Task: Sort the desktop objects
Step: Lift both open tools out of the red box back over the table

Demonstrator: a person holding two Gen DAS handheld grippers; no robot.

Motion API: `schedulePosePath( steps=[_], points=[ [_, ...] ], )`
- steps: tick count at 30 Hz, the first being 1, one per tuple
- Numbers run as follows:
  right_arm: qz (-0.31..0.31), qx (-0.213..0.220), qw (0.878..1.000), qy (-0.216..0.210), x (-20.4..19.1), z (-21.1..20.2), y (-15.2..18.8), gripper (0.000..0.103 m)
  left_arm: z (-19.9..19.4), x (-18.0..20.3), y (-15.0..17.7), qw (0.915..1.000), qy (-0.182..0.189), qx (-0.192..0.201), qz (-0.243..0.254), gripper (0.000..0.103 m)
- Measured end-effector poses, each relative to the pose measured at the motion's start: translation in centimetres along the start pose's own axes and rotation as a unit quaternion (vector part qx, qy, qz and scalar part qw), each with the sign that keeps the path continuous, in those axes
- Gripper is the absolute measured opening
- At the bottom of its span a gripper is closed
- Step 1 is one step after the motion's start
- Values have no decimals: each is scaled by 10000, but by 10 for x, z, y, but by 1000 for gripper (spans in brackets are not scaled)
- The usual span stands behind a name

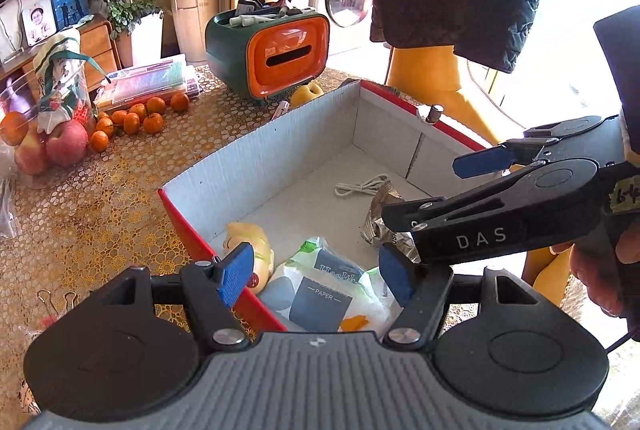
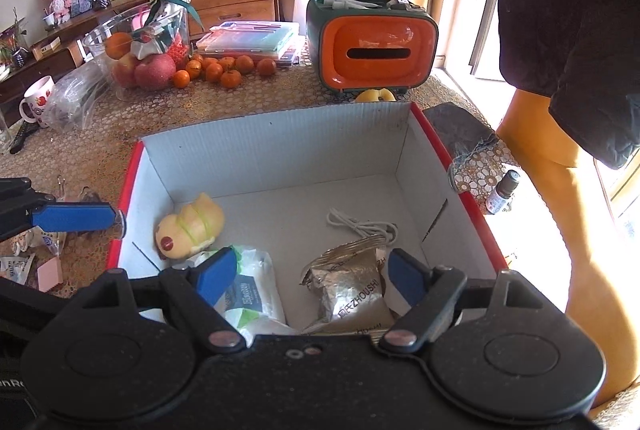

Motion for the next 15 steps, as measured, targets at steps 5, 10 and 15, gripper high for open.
schedulePosePath(
  steps=[5, 10, 15],
  points=[
    [-56, 152, 9999, -20, -9, -18, 6, 86, -21, 3, 9, 9999, 68, 111, -51, 68],
    [-78, 286, 9995, -83, -18, -35, 13, 88, -41, 5, 17, 9997, 114, 230, -37, 68],
    [-115, 395, 9991, -133, -27, -50, 19, 90, -59, 5, 27, 9991, 198, 356, -104, 68]
  ],
)
Point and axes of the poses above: each gripper's, at about its wrist camera, not at the fingertips, and z roughly the way its jaws point, x to its right, y to its underside, the point moved 6 cm from there along z, roughly the way its jaws point, and after that the axes turned 1 degree about z, right-handed, at the moved point
